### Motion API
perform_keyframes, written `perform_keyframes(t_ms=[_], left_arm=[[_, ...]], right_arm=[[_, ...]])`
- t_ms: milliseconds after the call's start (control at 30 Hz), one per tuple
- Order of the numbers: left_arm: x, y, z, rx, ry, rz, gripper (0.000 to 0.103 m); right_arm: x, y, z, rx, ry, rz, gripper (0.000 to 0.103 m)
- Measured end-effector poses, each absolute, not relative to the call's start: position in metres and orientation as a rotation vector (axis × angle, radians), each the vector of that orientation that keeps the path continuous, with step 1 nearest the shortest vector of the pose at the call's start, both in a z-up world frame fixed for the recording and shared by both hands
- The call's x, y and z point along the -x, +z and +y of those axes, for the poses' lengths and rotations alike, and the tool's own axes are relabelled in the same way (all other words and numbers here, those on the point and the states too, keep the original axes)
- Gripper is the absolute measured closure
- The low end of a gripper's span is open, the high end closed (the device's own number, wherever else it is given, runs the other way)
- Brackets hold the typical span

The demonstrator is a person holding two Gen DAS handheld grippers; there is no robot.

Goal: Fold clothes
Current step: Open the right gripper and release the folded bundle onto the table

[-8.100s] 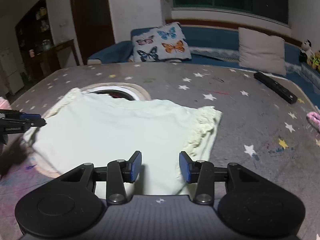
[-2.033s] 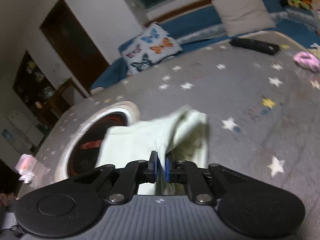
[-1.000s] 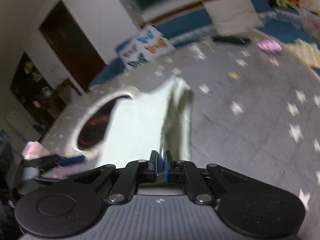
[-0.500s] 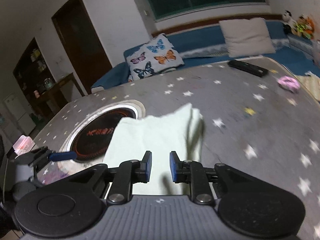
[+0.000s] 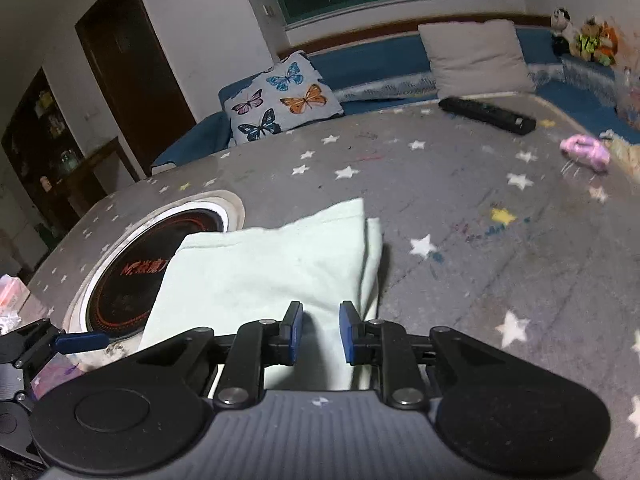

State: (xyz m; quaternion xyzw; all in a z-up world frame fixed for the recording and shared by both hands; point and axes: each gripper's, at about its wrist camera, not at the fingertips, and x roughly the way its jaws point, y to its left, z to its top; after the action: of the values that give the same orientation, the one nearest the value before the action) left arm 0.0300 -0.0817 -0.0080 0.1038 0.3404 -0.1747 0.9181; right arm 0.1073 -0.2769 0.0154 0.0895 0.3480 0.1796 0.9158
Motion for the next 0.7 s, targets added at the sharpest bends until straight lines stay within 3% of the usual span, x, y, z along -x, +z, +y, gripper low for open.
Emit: perform_keyframes(t_ms=[167,300,467,700], left_arm=[[-0.035,0.001,-0.079,-0.199,-0.347,0.675,0.002],[-0.051,0.007,-0.078,-0.198,-0.316,0.659,0.002],[-0.079,0.013,-0.070,-0.190,-0.259,0.643,0.000],[-0.128,0.015,-0.058,-0.168,-0.170,0.635,0.000]], right_arm=[[-0.112,0.025,-0.277,-0.183,0.374,0.685,0.083],[-0.124,0.028,-0.272,-0.176,0.376,0.674,0.066],[-0.145,0.004,-0.277,-0.191,0.322,0.750,0.064],[-0.145,0.017,-0.274,-0.191,0.360,0.700,0.063]])
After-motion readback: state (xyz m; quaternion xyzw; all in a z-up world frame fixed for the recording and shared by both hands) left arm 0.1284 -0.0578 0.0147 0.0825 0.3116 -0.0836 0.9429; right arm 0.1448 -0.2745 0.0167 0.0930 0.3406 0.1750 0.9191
